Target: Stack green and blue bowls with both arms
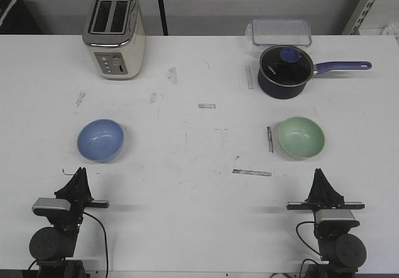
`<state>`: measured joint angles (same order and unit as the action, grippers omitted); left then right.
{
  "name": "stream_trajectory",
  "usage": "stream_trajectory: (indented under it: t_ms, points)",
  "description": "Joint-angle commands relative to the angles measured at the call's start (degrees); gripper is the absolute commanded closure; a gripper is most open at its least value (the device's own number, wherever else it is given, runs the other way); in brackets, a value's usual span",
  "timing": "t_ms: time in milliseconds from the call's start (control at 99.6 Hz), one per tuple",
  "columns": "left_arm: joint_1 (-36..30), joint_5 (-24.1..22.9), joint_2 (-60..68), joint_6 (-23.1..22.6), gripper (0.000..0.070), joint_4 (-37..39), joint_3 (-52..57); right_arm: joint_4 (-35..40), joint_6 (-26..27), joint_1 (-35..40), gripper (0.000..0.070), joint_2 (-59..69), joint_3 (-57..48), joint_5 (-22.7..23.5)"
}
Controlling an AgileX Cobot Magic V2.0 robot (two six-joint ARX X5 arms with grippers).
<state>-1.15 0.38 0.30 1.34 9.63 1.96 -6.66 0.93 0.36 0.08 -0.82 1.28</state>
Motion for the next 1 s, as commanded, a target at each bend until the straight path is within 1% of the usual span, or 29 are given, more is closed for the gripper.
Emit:
stream_trajectory:
  t_ms: [0,392,592,703,833,994]
  points:
    - [0.1,0.3,-0.1,-0.5,0.0698,0.7,-1.3,-0.6,0.7,0.0,0.0697,0.0,0.1,-0.2]
    - [0.1,0.3,-0.1,-0.5,0.0698,0.7,-1.3,-0.8,0.8,0.0,0.0697,0.0,-0.1,0.3]
    - [0.1,0.3,-0.1,-0.5,0.0697,0.7,-1.3,0.2,1.2,0.0,0.0696,0.0,-3.2,0.3]
    - [0.1,0.3,-0.1,-0.5,0.0697,0.7,-1.3,4.1,1.2,0.0,0.0697,0.9,-6.7,0.3]
    - [0.1,0.3,-0.1,-0.5,0.0698,0.7,-1.3,11.9,1.2,0.0,0.0697,4.2,-12.5,0.2]
    - [0.1,0.3,-0.1,-0.5,0.0698,0.7,-1.3,20.8,1.2,0.0,0.0696,11.8,-20.7,0.3]
